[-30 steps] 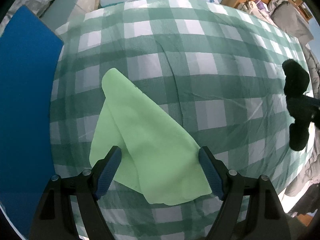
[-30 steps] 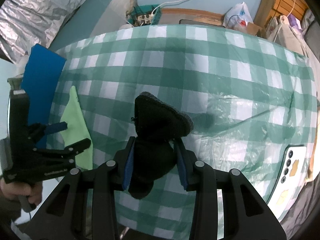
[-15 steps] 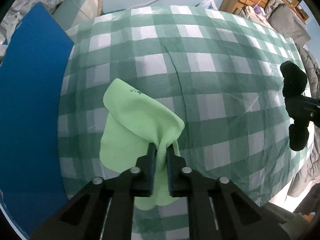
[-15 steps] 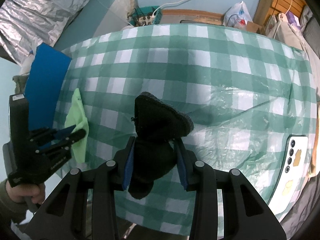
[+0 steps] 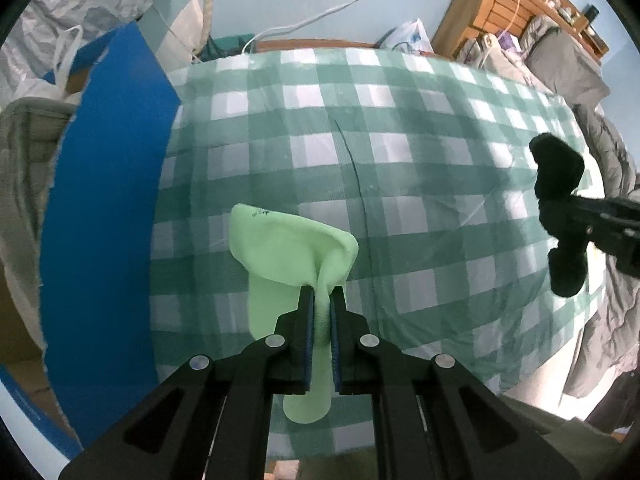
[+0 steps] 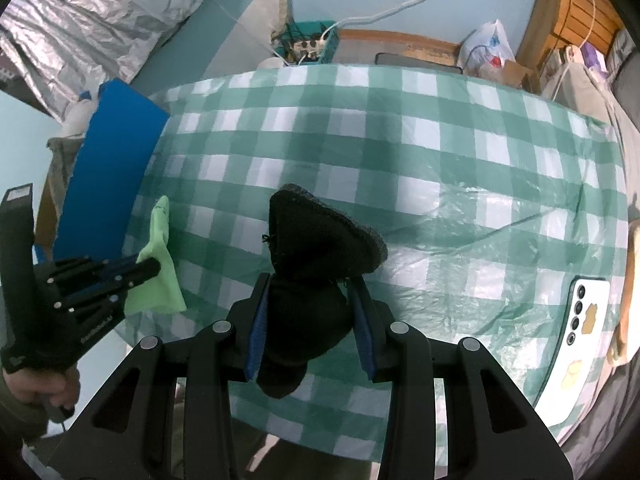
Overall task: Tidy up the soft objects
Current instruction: 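Carry the green cloth with the left tool while the right tool carries the black sock to the box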
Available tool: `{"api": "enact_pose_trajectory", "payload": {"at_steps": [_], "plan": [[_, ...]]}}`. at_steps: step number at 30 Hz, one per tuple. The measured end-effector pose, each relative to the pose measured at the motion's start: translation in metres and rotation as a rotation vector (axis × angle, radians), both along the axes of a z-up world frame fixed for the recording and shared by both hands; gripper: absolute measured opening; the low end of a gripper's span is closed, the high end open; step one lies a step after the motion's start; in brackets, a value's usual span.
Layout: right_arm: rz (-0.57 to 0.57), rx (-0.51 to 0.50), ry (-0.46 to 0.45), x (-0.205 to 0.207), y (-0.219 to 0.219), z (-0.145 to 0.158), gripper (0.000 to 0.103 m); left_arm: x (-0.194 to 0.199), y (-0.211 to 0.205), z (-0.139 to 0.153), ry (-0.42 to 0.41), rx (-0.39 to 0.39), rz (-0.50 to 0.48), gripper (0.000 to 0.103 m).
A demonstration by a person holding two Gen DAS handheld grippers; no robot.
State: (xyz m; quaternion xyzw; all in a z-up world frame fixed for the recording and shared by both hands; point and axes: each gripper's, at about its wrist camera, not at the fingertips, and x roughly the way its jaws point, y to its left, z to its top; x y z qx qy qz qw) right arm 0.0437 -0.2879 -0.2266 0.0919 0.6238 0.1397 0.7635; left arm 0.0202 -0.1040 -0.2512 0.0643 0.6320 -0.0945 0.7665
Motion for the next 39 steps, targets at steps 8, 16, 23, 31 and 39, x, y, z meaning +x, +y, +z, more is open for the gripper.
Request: {"api": "enact_pose_trajectory", "payload": {"at_steps": [8,16,23,31,39], "plan": [[0.024,0.018,-0.035,0.001,0.011,0.024,0.037,0.001,0.0,0.033,-0.045,-0.054,0.016,0.007],[0.063,0.024,-0.069,0.001,0.027,0.045,0.037,-0.003,0.008,0.066,-0.104,-0.069,0.007,0.007],[0.075,0.044,-0.088,0.002,0.042,0.064,0.037,-0.011,0.024,0.093,-0.141,-0.095,0.03,0.007],[0.111,0.066,-0.108,0.005,0.065,0.081,0.037,-0.018,0.042,0.11,-0.173,-0.089,0.062,0.007],[0.176,0.086,-0.118,0.009,0.099,0.09,0.037,-0.023,0.073,0.117,-0.185,-0.093,0.126,0.007]]}}
